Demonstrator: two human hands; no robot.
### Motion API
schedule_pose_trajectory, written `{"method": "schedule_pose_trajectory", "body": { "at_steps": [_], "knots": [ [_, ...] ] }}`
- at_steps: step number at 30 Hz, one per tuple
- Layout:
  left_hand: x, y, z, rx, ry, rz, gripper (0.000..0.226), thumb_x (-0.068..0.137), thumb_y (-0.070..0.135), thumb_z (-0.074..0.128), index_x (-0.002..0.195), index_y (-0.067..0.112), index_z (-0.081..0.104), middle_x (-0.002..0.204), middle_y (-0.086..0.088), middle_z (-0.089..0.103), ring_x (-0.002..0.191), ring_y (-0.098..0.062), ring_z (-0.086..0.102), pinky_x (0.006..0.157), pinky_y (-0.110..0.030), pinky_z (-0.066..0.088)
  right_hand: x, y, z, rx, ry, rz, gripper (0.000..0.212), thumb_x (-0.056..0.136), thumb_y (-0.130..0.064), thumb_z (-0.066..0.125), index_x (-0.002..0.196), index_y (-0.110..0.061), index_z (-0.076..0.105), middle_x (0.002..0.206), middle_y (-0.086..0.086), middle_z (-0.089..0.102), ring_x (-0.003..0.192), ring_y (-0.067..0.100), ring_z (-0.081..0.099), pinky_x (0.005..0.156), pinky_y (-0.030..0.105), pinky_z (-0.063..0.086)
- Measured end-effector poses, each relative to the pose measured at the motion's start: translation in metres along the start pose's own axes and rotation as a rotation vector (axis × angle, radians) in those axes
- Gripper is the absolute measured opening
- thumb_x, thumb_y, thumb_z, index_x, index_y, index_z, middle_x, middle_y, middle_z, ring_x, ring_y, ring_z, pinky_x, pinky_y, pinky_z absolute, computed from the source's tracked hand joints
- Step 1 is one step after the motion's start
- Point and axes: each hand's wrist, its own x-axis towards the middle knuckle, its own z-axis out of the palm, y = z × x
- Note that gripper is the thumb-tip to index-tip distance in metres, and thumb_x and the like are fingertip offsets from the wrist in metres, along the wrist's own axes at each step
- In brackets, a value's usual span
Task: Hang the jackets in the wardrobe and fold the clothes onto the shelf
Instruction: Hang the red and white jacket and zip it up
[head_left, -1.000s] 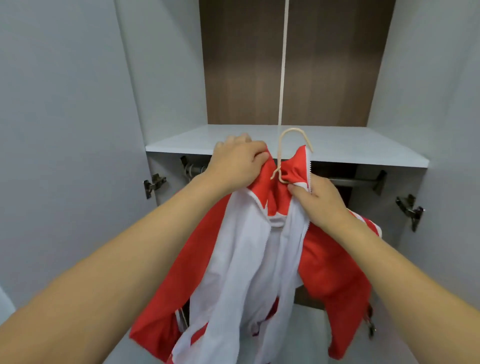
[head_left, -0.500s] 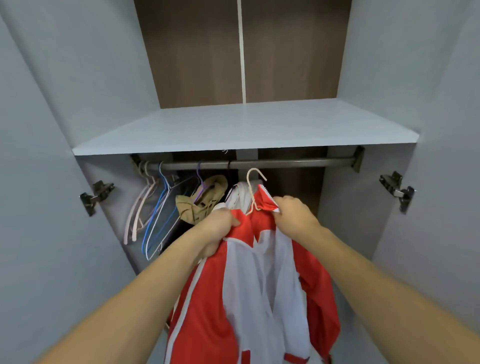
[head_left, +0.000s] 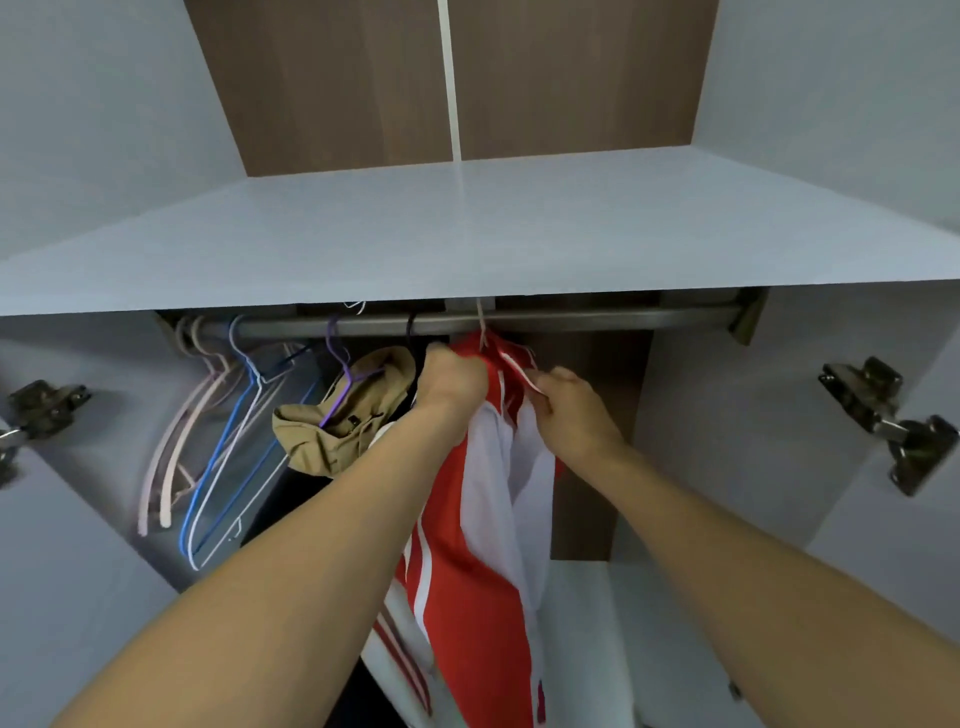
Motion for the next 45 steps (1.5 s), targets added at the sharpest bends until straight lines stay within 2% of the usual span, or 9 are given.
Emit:
{"method": "schedule_pose_trajectory", "body": {
  "at_steps": [4,7,16,19,23,26,35,40,45],
  "knots": [
    [0.015,-0.008,0.005,0.061,0.036,0.008,0.039,0.09,0.017,0.051,0.129,0.011,0.051,0.114,-0.018,0.064,0.103,-0.037,0.062,0.091,-0.043,0.053,0.017,0.009,0.016,0.039,-0.023,-0.042,0.028,0.102,-0.025,0.047,0.127,-0.029,0.058,0.118,0.0,0.063,0.105,0.015,0.062,0.094,0.027,0.048],
    [0.028,-0.031,0.009,0.223,0.041,0.041,0.037,0.095,0.02,0.05,0.131,0.009,0.046,0.119,-0.019,0.061,0.11,-0.038,0.059,0.091,-0.04,0.049,0.028,0.021,0.036,0.039,-0.089,0.014,0.013,0.101,-0.033,0.047,0.112,-0.032,0.055,0.1,-0.005,0.066,0.094,0.014,0.066,0.087,0.028,0.053],
    [0.046,-0.109,0.027,0.506,0.223,0.649,0.018,0.096,0.011,0.047,0.112,0.004,0.049,0.104,-0.016,0.06,0.096,-0.036,0.059,0.071,-0.034,0.035,0.007,0.09,0.124,0.317,0.145,0.073,0.024,0.093,-0.013,0.059,0.114,-0.017,0.049,0.097,0.004,0.065,0.09,0.025,0.064,0.068,0.029,0.046],
    [0.052,-0.137,0.039,0.842,0.453,0.821,0.035,0.092,0.022,0.049,0.124,0.008,0.05,0.118,-0.014,0.056,0.106,-0.034,0.054,0.086,-0.042,0.037,0.002,0.112,0.161,0.308,0.302,0.183,0.033,0.088,0.002,0.053,0.121,-0.002,0.055,0.109,0.02,0.063,0.102,0.034,0.06,0.086,0.038,0.047],
    [0.057,-0.191,0.057,0.94,0.652,1.048,0.071,0.087,0.032,0.049,0.151,0.005,0.033,0.153,-0.02,0.036,0.143,-0.037,0.031,0.12,-0.052,0.012,-0.009,0.151,0.212,0.193,0.314,0.202,0.013,0.085,0.001,0.047,0.078,-0.01,0.048,0.101,0.02,0.052,0.089,0.038,0.052,0.079,0.043,0.044],
    [0.06,-0.245,0.077,0.92,0.708,1.138,0.08,0.084,0.033,0.051,0.155,0.006,0.026,0.16,-0.02,0.023,0.15,-0.039,0.016,0.121,-0.055,0.004,-0.019,0.187,0.252,0.145,0.442,0.184,0.016,0.084,-0.001,0.049,0.098,0.003,0.053,0.112,0.022,0.05,0.098,0.04,0.051,0.082,0.045,0.042],
    [0.057,-0.437,0.148,0.939,0.634,1.117,0.078,0.072,0.022,0.058,0.146,0.005,0.043,0.155,-0.022,0.032,0.147,-0.042,0.022,0.119,-0.062,0.007,-0.081,0.28,0.348,0.301,0.486,0.086,0.015,0.08,-0.003,0.052,0.088,-0.01,0.041,0.092,0.013,0.053,0.081,0.03,0.05,0.068,0.038,0.041],
    [0.046,-0.524,0.172,1.282,0.41,0.969,0.059,0.072,0.027,0.065,0.128,0.011,0.062,0.148,-0.018,0.046,0.142,-0.04,0.034,0.114,-0.064,0.001,-0.115,0.312,0.369,0.266,0.38,0.261,0.017,0.083,-0.009,0.051,0.099,-0.011,0.045,0.093,0.013,0.061,0.084,0.037,0.058,0.072,0.042,0.05],
    [0.033,-0.598,0.188,1.372,0.226,0.762,0.046,0.094,0.034,0.038,0.135,0.014,0.048,0.156,-0.011,0.028,0.143,-0.033,0.019,0.109,-0.056,-0.008,-0.16,0.335,0.391,0.127,0.4,0.328,0.014,0.086,-0.019,0.048,0.1,-0.013,0.046,0.1,0.011,0.061,0.088,0.038,0.059,0.079,0.053,0.053]
  ]
}}
